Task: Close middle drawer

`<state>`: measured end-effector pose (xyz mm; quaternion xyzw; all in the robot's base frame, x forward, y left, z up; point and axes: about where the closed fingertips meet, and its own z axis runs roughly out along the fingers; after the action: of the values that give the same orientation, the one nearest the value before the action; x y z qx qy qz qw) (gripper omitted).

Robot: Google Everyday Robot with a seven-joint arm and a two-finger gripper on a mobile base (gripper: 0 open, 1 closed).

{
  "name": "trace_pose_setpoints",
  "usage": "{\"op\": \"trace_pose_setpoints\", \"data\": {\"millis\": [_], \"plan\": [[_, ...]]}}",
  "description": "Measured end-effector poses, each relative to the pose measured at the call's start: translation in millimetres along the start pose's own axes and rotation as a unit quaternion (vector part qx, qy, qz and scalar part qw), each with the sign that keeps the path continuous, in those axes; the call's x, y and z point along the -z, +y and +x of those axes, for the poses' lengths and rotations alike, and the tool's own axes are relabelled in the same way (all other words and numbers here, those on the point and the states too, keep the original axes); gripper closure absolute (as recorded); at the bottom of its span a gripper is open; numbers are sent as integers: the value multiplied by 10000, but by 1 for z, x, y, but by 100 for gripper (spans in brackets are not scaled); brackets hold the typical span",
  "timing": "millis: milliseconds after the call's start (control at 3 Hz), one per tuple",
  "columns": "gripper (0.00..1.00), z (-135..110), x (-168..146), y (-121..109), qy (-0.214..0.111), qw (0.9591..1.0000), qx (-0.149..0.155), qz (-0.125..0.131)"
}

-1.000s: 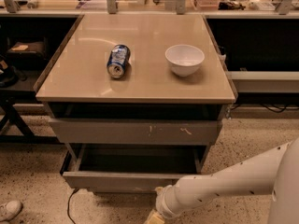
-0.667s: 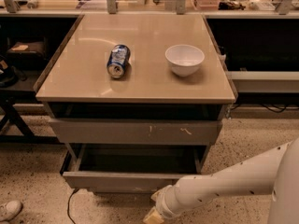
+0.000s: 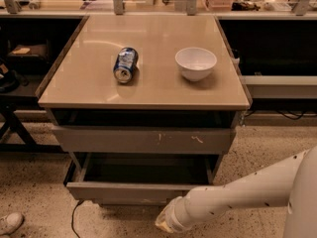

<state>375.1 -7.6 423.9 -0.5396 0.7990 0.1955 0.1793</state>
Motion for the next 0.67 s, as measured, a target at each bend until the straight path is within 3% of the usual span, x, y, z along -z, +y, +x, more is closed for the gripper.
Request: {"op": "trace_pose_setpoints", "data": {"millis": [333,667], "plan": [[100,-10,-3,-10,20,9997,195,163],[100,-21,-9,-30,62,9985,397,383]]}}
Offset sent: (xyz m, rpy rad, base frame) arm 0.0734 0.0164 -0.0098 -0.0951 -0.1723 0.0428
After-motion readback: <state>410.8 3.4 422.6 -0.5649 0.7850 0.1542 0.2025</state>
